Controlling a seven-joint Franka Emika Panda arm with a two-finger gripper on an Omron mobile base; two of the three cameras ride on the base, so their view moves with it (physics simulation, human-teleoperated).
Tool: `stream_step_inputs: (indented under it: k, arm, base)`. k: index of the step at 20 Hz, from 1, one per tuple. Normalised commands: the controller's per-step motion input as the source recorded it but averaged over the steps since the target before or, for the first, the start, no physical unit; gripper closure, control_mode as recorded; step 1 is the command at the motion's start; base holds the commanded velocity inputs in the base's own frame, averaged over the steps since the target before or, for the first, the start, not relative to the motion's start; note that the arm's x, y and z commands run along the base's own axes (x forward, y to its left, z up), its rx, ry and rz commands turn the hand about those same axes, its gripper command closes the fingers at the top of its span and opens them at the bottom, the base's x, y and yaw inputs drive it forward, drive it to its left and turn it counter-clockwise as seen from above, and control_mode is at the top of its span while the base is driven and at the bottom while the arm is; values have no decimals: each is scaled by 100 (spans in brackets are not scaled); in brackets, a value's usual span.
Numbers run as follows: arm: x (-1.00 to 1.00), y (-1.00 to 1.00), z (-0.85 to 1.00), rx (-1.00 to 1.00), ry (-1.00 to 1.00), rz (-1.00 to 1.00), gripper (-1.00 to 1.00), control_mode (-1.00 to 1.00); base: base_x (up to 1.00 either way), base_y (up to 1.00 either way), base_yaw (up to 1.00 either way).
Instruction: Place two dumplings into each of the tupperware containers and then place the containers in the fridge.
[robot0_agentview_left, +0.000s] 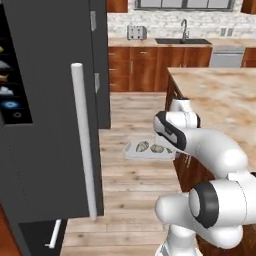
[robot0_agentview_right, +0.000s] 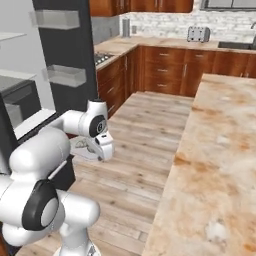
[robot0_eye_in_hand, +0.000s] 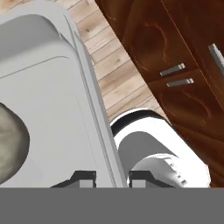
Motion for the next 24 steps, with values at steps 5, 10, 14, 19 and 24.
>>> stream_step_inputs:
  k: [5,10,14,19,24]
  arm:
    - [0,0,0,0,0,0,100,100]
    - [0,0,0,0,0,0,100,100]
    - [0,0,0,0,0,0,100,100]
    - [0,0,0,0,0,0,100,100]
    - [0,0,0,0,0,0,100,100]
  base:
    - [87,-28,55]
    - [35,-62,57]
    - [52,-62,56]
    - [100,-26,61]
    - [99,-51,46]
